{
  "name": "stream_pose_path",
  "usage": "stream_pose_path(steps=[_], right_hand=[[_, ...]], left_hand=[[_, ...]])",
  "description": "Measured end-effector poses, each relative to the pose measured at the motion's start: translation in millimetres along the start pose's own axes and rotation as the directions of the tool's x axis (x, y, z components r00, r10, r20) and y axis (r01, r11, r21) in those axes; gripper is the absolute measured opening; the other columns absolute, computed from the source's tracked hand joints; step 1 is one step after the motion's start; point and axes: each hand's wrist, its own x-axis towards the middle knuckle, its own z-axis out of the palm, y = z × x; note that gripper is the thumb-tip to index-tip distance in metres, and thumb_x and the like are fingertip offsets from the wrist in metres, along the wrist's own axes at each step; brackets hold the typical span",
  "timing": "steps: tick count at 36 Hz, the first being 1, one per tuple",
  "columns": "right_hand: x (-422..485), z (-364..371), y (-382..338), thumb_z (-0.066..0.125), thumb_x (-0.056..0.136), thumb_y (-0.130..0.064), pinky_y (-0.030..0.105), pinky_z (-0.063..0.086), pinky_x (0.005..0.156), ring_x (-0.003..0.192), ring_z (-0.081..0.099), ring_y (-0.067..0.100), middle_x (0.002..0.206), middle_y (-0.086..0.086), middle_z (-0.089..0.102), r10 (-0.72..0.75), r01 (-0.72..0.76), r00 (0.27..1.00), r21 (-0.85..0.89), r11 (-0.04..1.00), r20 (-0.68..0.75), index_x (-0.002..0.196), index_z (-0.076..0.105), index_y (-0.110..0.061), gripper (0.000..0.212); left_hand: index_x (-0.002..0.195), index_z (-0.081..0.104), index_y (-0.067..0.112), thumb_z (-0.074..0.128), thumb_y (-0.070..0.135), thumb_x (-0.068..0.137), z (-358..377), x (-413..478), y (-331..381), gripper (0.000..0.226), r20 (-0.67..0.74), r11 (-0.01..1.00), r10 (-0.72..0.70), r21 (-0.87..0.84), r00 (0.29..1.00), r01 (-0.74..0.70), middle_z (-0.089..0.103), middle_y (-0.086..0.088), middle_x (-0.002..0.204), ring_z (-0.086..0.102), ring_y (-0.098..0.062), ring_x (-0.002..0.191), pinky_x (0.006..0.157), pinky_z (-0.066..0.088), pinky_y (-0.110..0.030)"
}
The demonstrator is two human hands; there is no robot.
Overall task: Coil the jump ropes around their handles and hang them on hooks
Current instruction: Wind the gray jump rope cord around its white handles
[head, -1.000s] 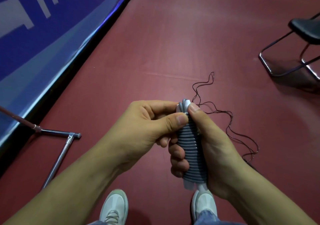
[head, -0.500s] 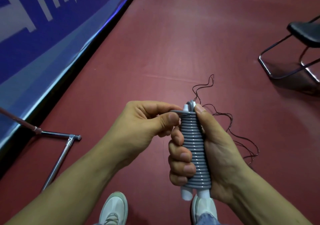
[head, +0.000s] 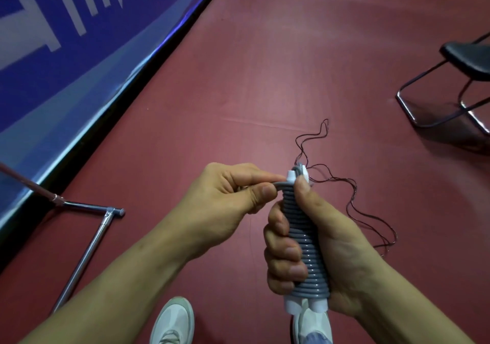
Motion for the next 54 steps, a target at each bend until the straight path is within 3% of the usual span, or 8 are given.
stream_pose_path(steps=[7, 11, 15, 21, 25, 30, 40, 54], right_hand=[[-3.5, -4.4, -0.5, 0.063, 0.088, -0.065, 0.026, 0.04, 0.054, 0.041, 0.045, 0.014, 0.055, 0.004, 0.045, 0.118, -0.125, 0.975, 0.029, 0.992, 0.188, 0.074, 0.054, -0.011, 0.056], [-5.2, -3.3, 3.6, 0.058, 0.093, -0.059, 0.022, 0.042, 0.051, 0.043, 0.054, 0.014, 0.055, 0.006, 0.05, 0.163, -0.18, 0.919, 0.014, 0.984, 0.36, 0.075, 0.055, -0.008, 0.054], [-7.6, 1.0, 5.4, 0.058, 0.091, -0.058, 0.024, 0.037, 0.043, 0.038, 0.041, 0.029, 0.049, 0.019, 0.04, 0.19, -0.173, 0.859, -0.08, 0.982, 0.475, 0.073, 0.059, -0.003, 0.058], [-10.2, -3.6, 10.3, 0.063, 0.086, -0.059, 0.034, 0.018, 0.037, 0.037, 0.043, 0.018, 0.05, 0.007, 0.055, 0.218, -0.165, 0.863, -0.153, 0.974, 0.456, 0.071, 0.061, 0.003, 0.063], [-12.7, -4.8, 6.2, 0.064, 0.087, -0.056, 0.024, 0.042, 0.047, 0.045, 0.056, 0.016, 0.055, 0.008, 0.058, 0.178, -0.133, 0.908, -0.141, 0.981, 0.38, 0.072, 0.057, -0.003, 0.056], [-10.1, -8.7, -2.9, 0.068, 0.08, -0.06, 0.03, 0.042, 0.052, 0.042, 0.05, 0.021, 0.054, 0.012, 0.048, -0.016, 0.019, 1.0, -0.243, 0.97, 0.013, 0.07, 0.057, -0.006, 0.056], [2.8, -3.7, -3.7, 0.07, 0.089, -0.046, 0.031, 0.041, 0.043, 0.044, 0.046, 0.029, 0.052, 0.019, 0.048, -0.412, 0.158, 0.864, -0.62, 0.768, -0.29, 0.061, 0.054, -0.005, 0.053], [5.3, -0.8, -1.7, 0.065, 0.072, -0.074, 0.03, 0.042, 0.051, 0.041, 0.046, 0.022, 0.054, 0.014, 0.047, -0.158, 0.071, 0.954, -0.32, 0.945, -0.255, 0.069, 0.059, -0.009, 0.066]], left_hand=[[0.096, 0.079, 0.011, 0.069, 0.009, 0.086, -2.8, 0.6, 3.3, 0.014, 0.11, 0.988, -0.049, -0.142, 0.993, 0.065, 0.059, -0.002, 0.075, 0.047, -0.018, 0.071, 0.07, 0.044, -0.028], [0.102, 0.079, 0.01, 0.08, 0.014, 0.082, -4.1, 0.0, 5.1, 0.02, 0.194, 0.97, -0.088, -0.208, 0.977, 0.129, 0.067, -0.016, 0.091, 0.051, -0.03, 0.087, 0.084, 0.042, -0.045], [0.11, 0.079, 0.017, 0.065, 0.006, 0.082, -4.4, -4.8, 8.0, 0.034, 0.389, 0.904, -0.11, -0.343, 0.915, 0.254, 0.076, 0.006, 0.092, 0.068, -0.006, 0.089, 0.086, 0.052, -0.019], [0.112, 0.054, -0.028, 0.048, -0.009, 0.088, -0.7, -4.7, 13.1, 0.031, 0.56, 0.886, -0.033, -0.367, 0.828, 0.284, 0.072, 0.013, 0.092, 0.067, -0.001, 0.088, 0.083, 0.049, -0.015], [0.097, 0.071, -0.007, 0.073, 0.012, 0.083, -2.5, -5.7, 10.0, 0.024, 0.387, 0.915, -0.128, -0.309, 0.913, 0.26, 0.069, 0.0, 0.087, 0.062, -0.013, 0.082, 0.082, 0.048, -0.022], [0.09, 0.079, 0.012, 0.089, 0.023, 0.067, 0.4, -7.0, 6.7, 0.027, 0.068, 0.908, -0.295, -0.289, 0.953, 0.301, 0.064, -0.01, 0.08, 0.053, -0.017, 0.068, 0.066, 0.05, -0.026], [0.109, 0.076, 0.003, 0.07, 0.023, 0.08, 34.6, -9.6, 18.2, 0.036, -0.148, 0.713, -0.554, -0.591, 0.819, 0.376, 0.072, -0.01, 0.092, 0.064, -0.016, 0.079, 0.087, 0.052, -0.034], [0.098, 0.072, 0.001, 0.072, -0.012, 0.07, 43.7, -4.8, 20.8, 0.03, -0.42, 0.797, -0.43, -0.593, 0.799, 0.117, 0.074, -0.014, 0.083, 0.07, -0.018, 0.073, 0.07, 0.061, -0.024]])
